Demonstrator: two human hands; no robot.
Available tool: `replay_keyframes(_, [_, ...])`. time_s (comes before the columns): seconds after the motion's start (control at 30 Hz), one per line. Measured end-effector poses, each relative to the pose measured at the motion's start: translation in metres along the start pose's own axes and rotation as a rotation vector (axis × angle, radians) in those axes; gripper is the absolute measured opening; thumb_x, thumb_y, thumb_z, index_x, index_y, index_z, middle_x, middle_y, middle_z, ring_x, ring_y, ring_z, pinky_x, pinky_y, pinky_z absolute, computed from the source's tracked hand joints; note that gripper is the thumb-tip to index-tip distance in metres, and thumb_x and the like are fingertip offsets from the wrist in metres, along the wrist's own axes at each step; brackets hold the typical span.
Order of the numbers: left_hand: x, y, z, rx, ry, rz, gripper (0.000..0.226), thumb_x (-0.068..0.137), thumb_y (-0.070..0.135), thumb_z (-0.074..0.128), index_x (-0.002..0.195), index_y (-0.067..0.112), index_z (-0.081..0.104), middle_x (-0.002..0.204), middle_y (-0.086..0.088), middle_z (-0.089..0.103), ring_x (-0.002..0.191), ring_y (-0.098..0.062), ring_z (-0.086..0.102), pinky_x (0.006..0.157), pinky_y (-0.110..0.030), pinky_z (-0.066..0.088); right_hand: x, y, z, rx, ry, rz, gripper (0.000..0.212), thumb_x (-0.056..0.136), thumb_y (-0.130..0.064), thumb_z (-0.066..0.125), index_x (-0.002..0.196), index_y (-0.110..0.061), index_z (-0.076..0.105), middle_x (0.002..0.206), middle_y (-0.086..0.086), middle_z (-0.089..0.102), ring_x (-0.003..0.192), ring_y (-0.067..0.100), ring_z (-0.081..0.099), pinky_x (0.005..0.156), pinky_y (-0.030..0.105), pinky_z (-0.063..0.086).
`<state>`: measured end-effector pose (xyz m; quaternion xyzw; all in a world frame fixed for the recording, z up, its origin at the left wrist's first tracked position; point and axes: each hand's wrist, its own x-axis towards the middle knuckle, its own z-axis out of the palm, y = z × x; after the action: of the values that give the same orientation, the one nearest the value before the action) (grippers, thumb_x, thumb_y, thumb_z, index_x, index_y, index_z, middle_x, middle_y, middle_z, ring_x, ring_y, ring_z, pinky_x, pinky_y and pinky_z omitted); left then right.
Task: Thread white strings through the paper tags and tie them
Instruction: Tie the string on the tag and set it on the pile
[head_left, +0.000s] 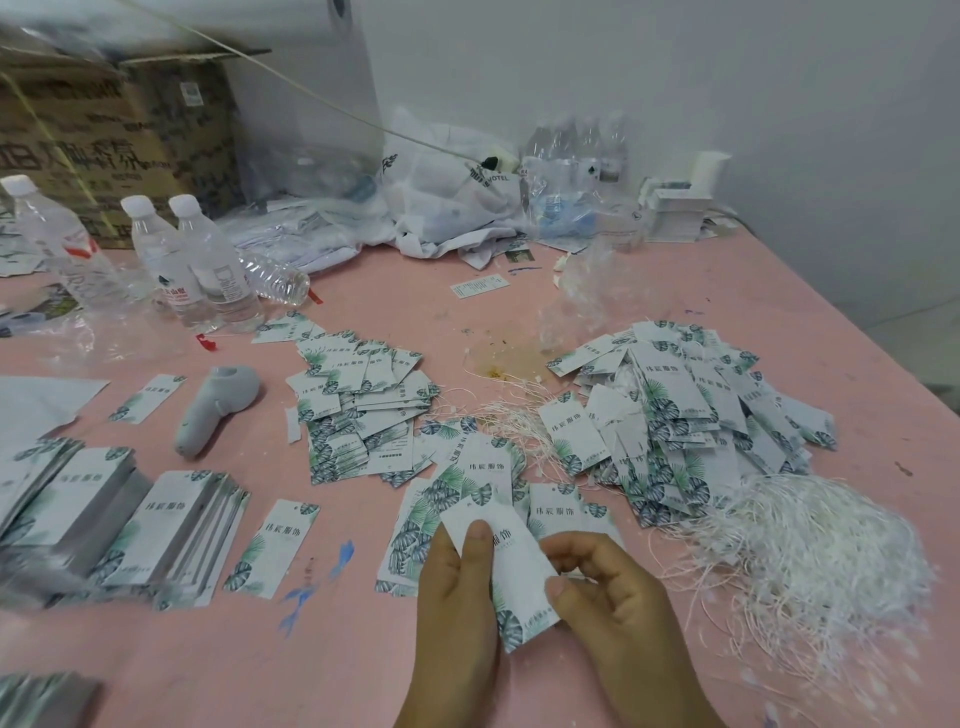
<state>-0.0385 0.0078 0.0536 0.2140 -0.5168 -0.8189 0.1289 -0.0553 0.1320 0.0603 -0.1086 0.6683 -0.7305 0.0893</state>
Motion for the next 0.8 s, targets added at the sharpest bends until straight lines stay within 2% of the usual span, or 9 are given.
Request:
replay_keyframes(0.07, [0.000, 0.001, 0.000, -0.032, -0.010, -0.040, 0.023, 0.101, 0.019, 0.049, 0.114, 0.014, 0.067, 0.101, -0.013, 0.076, 0.092, -0.032, 0.073, 0.073, -0.044, 0.060, 0.001, 0.002, 0.001, 0.015, -0.012, 0.036, 0.025, 0.071, -0.009, 0.069, 0.094, -0.017, 0.072, 0.085, 0.003, 0.072, 0.066, 0.017, 0.069, 0.063, 0.018, 0.051])
replay_keyframes(0.2, [0.005, 0.005, -0.001, -0.321, -0.106, -0.222, 0.043, 0.086, 0.023, 0.054, 0.112, -0.008, 0.068, 0.113, -0.028, 0.069, 0.101, -0.036, 0.071, 0.066, -0.040, 0.061, 0.003, 0.002, -0.002, 0.015, -0.071, 0.098, 0.025, 0.071, -0.007, 0.069, 0.094, -0.016, 0.070, 0.087, 0.007, 0.072, 0.073, 0.021, 0.070, 0.069, 0.026, 0.054])
replay_keyframes(0.27, [0.007, 0.005, -0.003, -0.410, -0.162, -0.244, 0.042, 0.084, 0.021, 0.053, 0.116, -0.001, 0.070, 0.117, -0.026, 0.069, 0.106, -0.036, 0.069, 0.069, -0.042, 0.061, 0.003, -0.002, -0.004, -0.060, -0.118, 0.129, 0.022, 0.073, -0.013, 0.069, 0.093, -0.025, 0.071, 0.084, 0.004, 0.072, 0.072, 0.014, 0.068, 0.069, 0.023, 0.053])
replay_keyframes(0.33, [0.009, 0.002, -0.004, -0.445, -0.162, -0.208, 0.041, 0.083, 0.016, 0.054, 0.123, 0.009, 0.064, 0.114, -0.027, 0.069, 0.097, -0.037, 0.072, 0.069, -0.045, 0.062, 0.005, -0.007, -0.012, -0.210, -0.095, 0.131, 0.014, 0.078, -0.023, 0.070, 0.089, -0.031, 0.071, 0.076, 0.000, 0.071, 0.065, 0.006, 0.064, 0.062, 0.020, 0.050])
replay_keyframes(0.43, [0.010, 0.000, -0.003, -0.480, -0.163, -0.174, 0.037, 0.086, 0.009, 0.055, 0.121, 0.018, 0.065, 0.104, -0.031, 0.069, 0.076, -0.037, 0.069, 0.062, -0.043, 0.060, 0.016, -0.016, -0.039, -0.526, 0.114, 0.039, 0.009, 0.086, -0.028, 0.070, 0.086, -0.037, 0.069, 0.072, -0.008, 0.067, 0.059, 0.001, 0.057, 0.052, 0.023, 0.050])
replay_keyframes(0.53, [0.009, -0.001, -0.003, -0.519, -0.181, -0.191, 0.032, 0.089, 0.008, 0.053, 0.111, 0.024, 0.071, 0.095, -0.030, 0.066, 0.072, -0.035, 0.064, 0.062, -0.040, 0.056, 0.024, -0.030, -0.073, -0.791, 0.219, 0.080, 0.015, 0.086, -0.023, 0.068, 0.078, -0.036, 0.067, 0.065, -0.019, 0.065, 0.053, 0.000, 0.058, 0.052, 0.024, 0.049])
replay_keyframes(0.6, [0.008, 0.000, -0.002, -0.518, -0.191, -0.204, 0.031, 0.088, 0.010, 0.054, 0.110, 0.024, 0.071, 0.095, -0.028, 0.066, 0.073, -0.034, 0.062, 0.064, -0.040, 0.055, 0.025, -0.036, -0.091, -0.897, 0.153, 0.191, 0.021, 0.084, -0.019, 0.067, 0.071, -0.035, 0.066, 0.057, -0.016, 0.064, 0.044, 0.003, 0.056, 0.049, 0.027, 0.046])
replay_keyframes(0.7, [0.008, 0.001, 0.000, -0.477, -0.194, -0.201, 0.026, 0.087, 0.013, 0.055, 0.105, 0.022, 0.072, 0.096, -0.027, 0.068, 0.073, -0.033, 0.063, 0.065, -0.040, 0.057, 0.025, -0.040, -0.099, -0.940, -0.040, 0.336, 0.022, 0.079, -0.015, 0.066, 0.073, -0.036, 0.066, 0.054, -0.008, 0.064, 0.046, 0.012, 0.060, 0.050, 0.029, 0.046])
replay_keyframes(0.8, [0.008, 0.003, 0.001, -0.456, -0.206, -0.202, 0.023, 0.085, 0.014, 0.056, 0.100, 0.021, 0.072, 0.094, -0.027, 0.067, 0.071, -0.032, 0.062, 0.063, -0.040, 0.058, 0.026, -0.039, -0.097, -1.037, -0.199, 0.382, 0.007, 0.073, -0.025, 0.069, 0.075, -0.031, 0.065, 0.053, -0.019, 0.061, 0.046, 0.000, 0.055, 0.055, 0.029, 0.049])
